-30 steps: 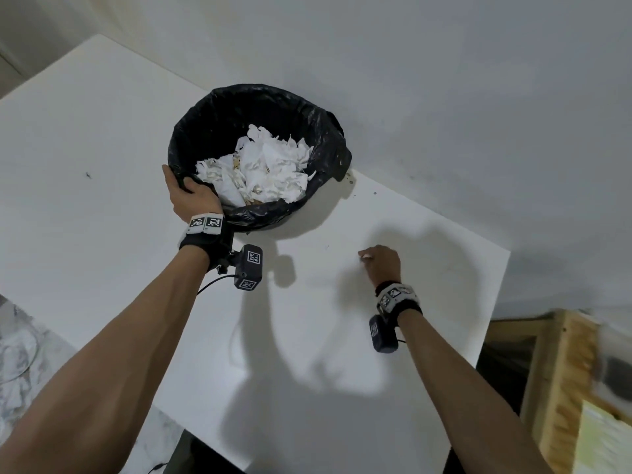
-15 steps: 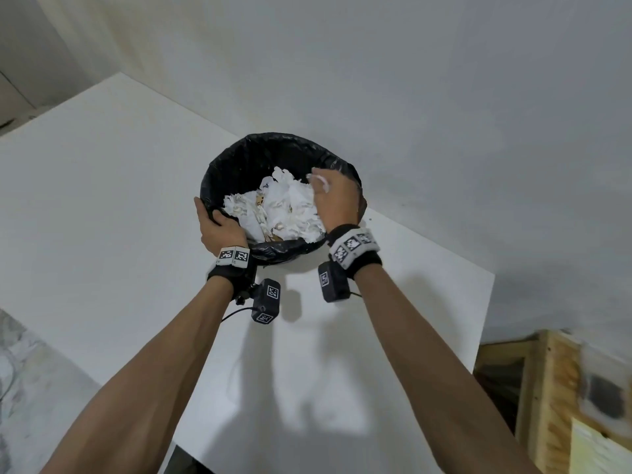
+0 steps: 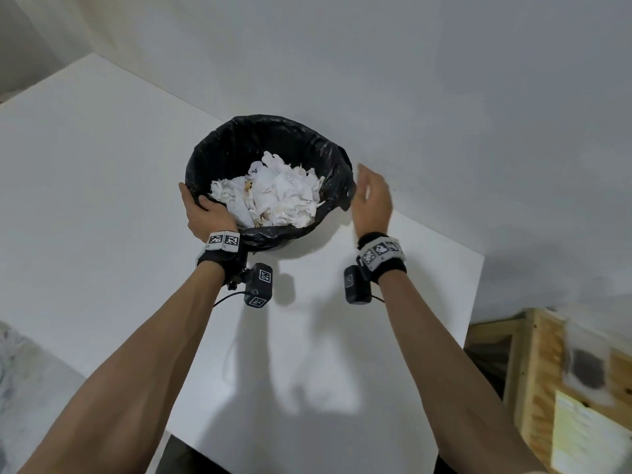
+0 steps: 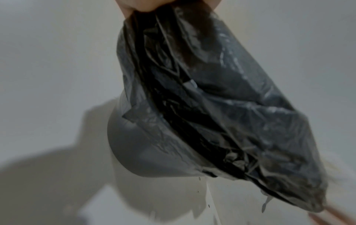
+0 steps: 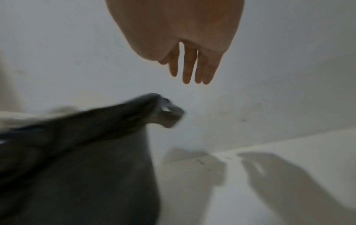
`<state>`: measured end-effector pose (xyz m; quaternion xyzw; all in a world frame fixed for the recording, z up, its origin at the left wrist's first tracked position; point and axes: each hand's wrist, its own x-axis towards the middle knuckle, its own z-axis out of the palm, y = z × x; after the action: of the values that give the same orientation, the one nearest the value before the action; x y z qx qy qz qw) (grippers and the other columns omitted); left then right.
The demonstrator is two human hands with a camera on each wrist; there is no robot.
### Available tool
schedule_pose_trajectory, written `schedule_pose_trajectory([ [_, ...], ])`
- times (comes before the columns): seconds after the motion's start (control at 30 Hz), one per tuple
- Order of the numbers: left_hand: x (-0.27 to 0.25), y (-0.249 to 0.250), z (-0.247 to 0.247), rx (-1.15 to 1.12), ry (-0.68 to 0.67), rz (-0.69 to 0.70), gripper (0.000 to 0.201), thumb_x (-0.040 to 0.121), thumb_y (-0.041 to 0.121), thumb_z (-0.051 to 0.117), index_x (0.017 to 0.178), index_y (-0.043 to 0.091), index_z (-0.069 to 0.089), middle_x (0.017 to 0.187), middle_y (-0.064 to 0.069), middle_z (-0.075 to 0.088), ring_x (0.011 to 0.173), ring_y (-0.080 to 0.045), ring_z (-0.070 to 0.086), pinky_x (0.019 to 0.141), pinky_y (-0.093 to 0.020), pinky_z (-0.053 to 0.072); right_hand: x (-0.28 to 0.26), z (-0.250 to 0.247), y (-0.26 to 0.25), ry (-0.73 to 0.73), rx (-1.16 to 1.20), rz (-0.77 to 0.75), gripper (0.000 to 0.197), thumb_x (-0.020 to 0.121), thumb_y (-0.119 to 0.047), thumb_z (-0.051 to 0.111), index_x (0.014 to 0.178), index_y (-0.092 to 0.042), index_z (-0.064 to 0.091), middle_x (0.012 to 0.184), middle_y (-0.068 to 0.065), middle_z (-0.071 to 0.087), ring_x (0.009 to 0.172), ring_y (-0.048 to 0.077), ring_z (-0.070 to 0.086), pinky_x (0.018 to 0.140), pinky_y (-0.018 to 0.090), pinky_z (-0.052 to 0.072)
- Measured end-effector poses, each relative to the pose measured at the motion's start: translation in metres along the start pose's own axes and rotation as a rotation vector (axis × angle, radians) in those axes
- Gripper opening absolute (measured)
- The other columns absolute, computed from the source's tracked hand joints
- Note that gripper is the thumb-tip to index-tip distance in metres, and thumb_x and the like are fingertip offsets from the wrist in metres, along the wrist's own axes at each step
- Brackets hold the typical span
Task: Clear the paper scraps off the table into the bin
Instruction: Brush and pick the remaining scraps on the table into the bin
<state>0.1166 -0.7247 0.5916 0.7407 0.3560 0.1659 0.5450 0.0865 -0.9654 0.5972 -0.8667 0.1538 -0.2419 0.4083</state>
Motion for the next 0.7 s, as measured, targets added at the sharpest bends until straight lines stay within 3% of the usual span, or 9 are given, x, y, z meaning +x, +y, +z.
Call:
schedule_pose_trajectory([
  [0.07,0.000,0.000,0.004,-0.009,0.000,0.009,0.046,0.099,0.014,0.037,0.144,0.022,0.036,0.138,-0.001,0.052,0.122,-0.022,0.053,0.097,-0.020,0.036,-0.004,-0.020,0.053,0.029,-0.113,0.136,0.036,0.100,-0.025,0.041,0.131,-0.011,0.054,0.132,0.008,0.056,0.125,0.023,0.049,0.105,0.035,0.038],
  [0.13,0.001,-0.001,0.008,-0.017,0.005,0.014,0.046,0.099,0.014,0.036,0.144,0.022,0.036,0.139,0.001,0.051,0.123,-0.020,0.052,0.097,-0.018,0.036,-0.017,-0.038,0.111,-0.086,-0.250,0.299,0.045,0.098,-0.025,0.044,0.139,-0.007,0.045,0.141,0.013,0.047,0.133,0.029,0.040,0.110,0.037,0.032],
  [0.23,0.003,-0.002,0.015,-0.030,0.011,0.024,0.046,0.099,0.014,0.036,0.144,0.021,0.036,0.141,0.002,0.049,0.124,-0.018,0.051,0.095,-0.013,0.034,-0.042,-0.069,0.180,-0.341,-0.535,0.493,0.062,0.100,-0.032,0.042,0.150,-0.003,0.020,0.157,0.016,0.018,0.146,0.030,0.012,0.119,0.037,0.011],
  [0.33,0.007,-0.002,0.021,-0.017,0.009,0.034,0.045,0.099,0.014,0.036,0.144,0.020,0.036,0.142,0.001,0.048,0.126,-0.017,0.049,0.094,-0.011,0.032,-0.060,-0.093,0.222,-0.412,-0.621,0.626,0.065,0.101,-0.030,0.038,0.152,-0.005,0.007,0.160,0.013,0.001,0.147,0.032,-0.001,0.119,0.043,0.008],
  [0.47,0.013,-0.002,0.028,0.002,0.022,0.047,0.045,0.099,0.014,0.037,0.143,0.021,0.037,0.142,0.002,0.048,0.126,-0.016,0.049,0.095,-0.011,0.032,-0.091,-0.080,0.233,-0.459,-0.544,0.626,0.058,0.103,-0.023,0.028,0.150,0.002,0.003,0.160,0.016,-0.005,0.147,0.031,-0.003,0.119,0.046,0.003],
  [0.7,0.020,-0.001,0.028,-0.011,0.005,0.048,0.045,0.099,0.014,0.038,0.143,0.020,0.037,0.141,0.001,0.049,0.126,-0.016,0.049,0.095,-0.010,0.032,-0.125,0.009,0.171,-0.481,-0.468,0.483,0.075,0.100,-0.045,0.031,0.150,0.001,-0.001,0.159,0.015,-0.009,0.148,0.027,-0.009,0.120,0.040,-0.006],
])
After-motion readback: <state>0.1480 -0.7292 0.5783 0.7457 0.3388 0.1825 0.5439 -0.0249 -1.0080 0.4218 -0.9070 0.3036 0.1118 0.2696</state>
